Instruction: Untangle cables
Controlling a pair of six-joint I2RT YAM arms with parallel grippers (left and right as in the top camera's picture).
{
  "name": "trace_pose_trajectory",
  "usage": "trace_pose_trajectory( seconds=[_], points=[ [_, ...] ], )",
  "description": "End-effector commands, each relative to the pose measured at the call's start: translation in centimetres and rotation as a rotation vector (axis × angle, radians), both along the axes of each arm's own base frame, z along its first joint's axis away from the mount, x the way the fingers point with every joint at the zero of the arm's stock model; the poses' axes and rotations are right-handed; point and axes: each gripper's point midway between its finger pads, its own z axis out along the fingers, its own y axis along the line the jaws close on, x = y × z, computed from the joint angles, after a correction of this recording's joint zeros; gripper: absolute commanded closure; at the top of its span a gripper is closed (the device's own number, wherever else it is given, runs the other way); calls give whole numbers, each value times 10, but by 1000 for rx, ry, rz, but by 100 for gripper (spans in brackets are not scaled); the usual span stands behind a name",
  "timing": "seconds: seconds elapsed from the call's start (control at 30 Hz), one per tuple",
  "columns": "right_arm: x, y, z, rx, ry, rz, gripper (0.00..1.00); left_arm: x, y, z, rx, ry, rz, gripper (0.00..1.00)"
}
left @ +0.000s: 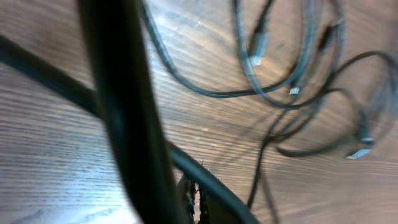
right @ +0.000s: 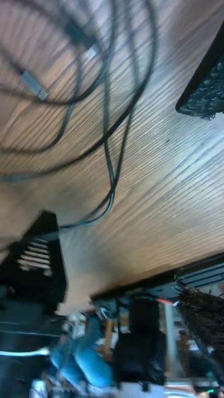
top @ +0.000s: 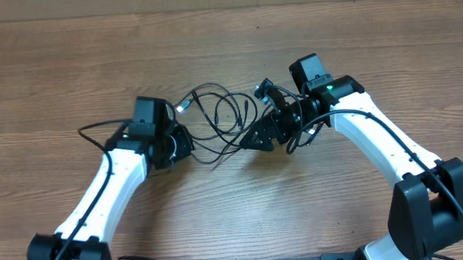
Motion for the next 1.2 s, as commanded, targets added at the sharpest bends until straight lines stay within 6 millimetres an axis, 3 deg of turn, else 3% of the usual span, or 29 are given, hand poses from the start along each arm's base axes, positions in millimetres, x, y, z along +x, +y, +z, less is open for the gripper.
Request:
trace_pose_trajectory(
  seconds=[0.0, 0.13, 0.27, 0.53, 1.07, 1.1, 1.17],
  points=[
    [-4, 13, 15, 100, -122, 113, 12, 13, -6, 38, -48, -74, -14, 96],
    [-1, 32, 12, 107, -197, 159, 12, 9, -5, 42, -34, -59, -36, 96],
    [6, 49, -12, 17, -278, 181, 12, -3, -3, 36, -13, -20, -72, 96],
    [21, 79, -40, -40, -245, 86, 14, -17, 1, 30, 22, 26, -122, 96],
    [-14, 107, -83, -10, -101, 193, 21, -18, 6, 28, 57, 19, -139, 96],
    [-15, 107, -84, -11, -97, 195, 23, -17, 6, 28, 57, 19, -138, 96],
    [-12, 106, -90, -33, -103, 186, 38, -17, 6, 28, 57, 17, -138, 96]
  ],
)
